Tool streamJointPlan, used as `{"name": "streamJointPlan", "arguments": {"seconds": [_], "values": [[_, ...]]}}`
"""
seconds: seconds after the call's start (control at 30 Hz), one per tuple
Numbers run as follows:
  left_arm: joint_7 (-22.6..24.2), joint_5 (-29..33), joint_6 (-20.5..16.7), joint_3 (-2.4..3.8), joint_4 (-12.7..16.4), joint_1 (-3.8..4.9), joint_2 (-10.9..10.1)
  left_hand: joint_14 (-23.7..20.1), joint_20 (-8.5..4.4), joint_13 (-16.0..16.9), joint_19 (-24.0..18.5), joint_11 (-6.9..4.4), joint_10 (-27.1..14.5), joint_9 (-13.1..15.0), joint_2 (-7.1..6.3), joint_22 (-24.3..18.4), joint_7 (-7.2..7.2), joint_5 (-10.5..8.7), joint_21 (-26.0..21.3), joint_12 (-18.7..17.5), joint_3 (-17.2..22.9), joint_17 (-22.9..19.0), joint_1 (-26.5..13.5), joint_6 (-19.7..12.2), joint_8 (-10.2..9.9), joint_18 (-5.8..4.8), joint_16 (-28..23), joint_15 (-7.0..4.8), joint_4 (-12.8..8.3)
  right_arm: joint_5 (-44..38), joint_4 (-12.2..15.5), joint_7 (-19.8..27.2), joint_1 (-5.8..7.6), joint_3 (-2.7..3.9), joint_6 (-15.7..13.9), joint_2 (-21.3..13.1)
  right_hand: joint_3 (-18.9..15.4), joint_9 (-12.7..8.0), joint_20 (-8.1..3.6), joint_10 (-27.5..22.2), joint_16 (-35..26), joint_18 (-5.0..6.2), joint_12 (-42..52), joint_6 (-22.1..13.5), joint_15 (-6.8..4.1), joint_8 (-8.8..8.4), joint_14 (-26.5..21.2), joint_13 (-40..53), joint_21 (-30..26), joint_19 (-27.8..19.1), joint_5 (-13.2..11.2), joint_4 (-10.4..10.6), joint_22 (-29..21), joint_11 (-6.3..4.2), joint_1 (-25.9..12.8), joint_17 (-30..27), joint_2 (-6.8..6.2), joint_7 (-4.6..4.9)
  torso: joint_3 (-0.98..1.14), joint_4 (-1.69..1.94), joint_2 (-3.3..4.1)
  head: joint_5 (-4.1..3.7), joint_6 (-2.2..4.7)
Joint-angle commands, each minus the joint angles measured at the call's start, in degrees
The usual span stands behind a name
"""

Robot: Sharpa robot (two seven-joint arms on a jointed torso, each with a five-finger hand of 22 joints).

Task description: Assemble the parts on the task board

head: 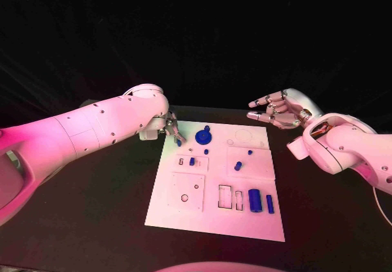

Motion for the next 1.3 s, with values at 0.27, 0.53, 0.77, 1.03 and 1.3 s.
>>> {"name": "streamJointPlan", "arguments": {"seconds": [0.27,0.53,0.77,1.03,1.3], "values": [[1.3,1.0,1.0,0.00,-0.4,-0.02,0.3,6.0,-0.29,-0.6,3.7,-0.23,-0.1,-0.6,-0.76,11.3,0.16,0.34,-0.4,-0.7,9.9,15.1,5.3,-0.9,-0.6,-0.21,0.2,-0.03,-3.4,-0.2,0.0,0.5,-0.04,0.01,0.7,0.1,-0.2,0.1,-0.36,-0.1,-0.2,-0.23,-0.2,0.3,-0.29,-0.26,5.2,0.0,-0.2,0.1,0.0,0.0,-0.1,-0.16,-0.1,11.5,0.55,0.07,0.02,-0.03,0.01,-0.02,-0.22],[2.6,1.8,-0.5,0.00,-0.1,-0.02,-0.2,6.0,0.03,-1.3,3.6,0.07,0.3,0.1,-6.78,11.0,0.64,1.84,-0.8,-1.2,23.8,15.1,2.3,-1.3,0.8,-0.11,0.2,0.47,-5.9,-0.2,0.1,0.5,-0.04,0.01,0.7,0.0,-0.2,0.1,-0.36,-0.1,-0.2,-0.23,-0.2,0.3,-0.29,-0.26,5.2,0.0,-0.2,0.1,0.0,0.0,-0.1,-0.16,-0.1,11.5,0.55,0.07,0.04,-0.01,-0.06,-0.05,-0.29],[4.2,2.8,-3.1,0.00,2.2,-0.04,-1.7,6.0,0.07,-1.1,3.7,0.16,0.8,0.3,-9.82,11.2,0.79,2.73,-0.7,-0.9,27.5,15.1,1.2,-1.0,1.3,-0.16,0.2,0.41,-8.1,-0.2,0.1,0.5,-0.04,0.01,0.7,0.0,-0.2,0.1,-0.36,-0.1,-0.2,-0.23,-0.2,0.3,-0.29,-0.26,5.2,0.0,-0.2,0.1,0.0,0.0,-0.1,-0.16,-0.1,11.5,0.55,0.07,0.03,0.06,-0.12,0.00,-0.23],[5.7,3.0,-6.8,-0.01,7.3,-0.05,-4.4,6.0,0.08,-1.0,3.8,0.19,1.1,0.1,-10.78,11.3,0.82,2.90,-0.6,-0.7,28.4,15.1,0.9,-0.6,1.3,-0.20,0.2,0.46,-8.9,-0.1,0.1,0.6,-0.04,0.01,0.7,-0.1,-0.3,0.1,-0.37,-0.1,-0.2,-0.23,-0.2,0.3,-0.30,-0.26,5.2,0.0,-0.2,0.1,0.1,-0.1,-0.1,-0.16,0.0,11.5,0.63,0.06,0.07,0.21,-0.24,0.20,-0.18],[6.1,3.0,-9.2,-0.07,11.4,-0.14,-6.9,6.0,0.08,-1.2,3.8,0.16,1.2,-0.1,-11.49,11.4,0.77,2.66,-0.6,-0.9,28.6,15.1,0.6,0.0,1.2,-0.20,0.2,0.46,-9.3,0.0,0.1,0.6,-0.04,0.01,0.6,-0.2,-0.3,0.1,-0.37,-0.1,-0.2,-0.23,-0.2,0.3,-0.30,-0.26,5.2,-0.1,-0.2,0.1,0.2,0.0,-0.1,-0.16,-0.1,11.4,0.72,0.06,0.08,0.24,-0.29,0.28,-0.32]]}}
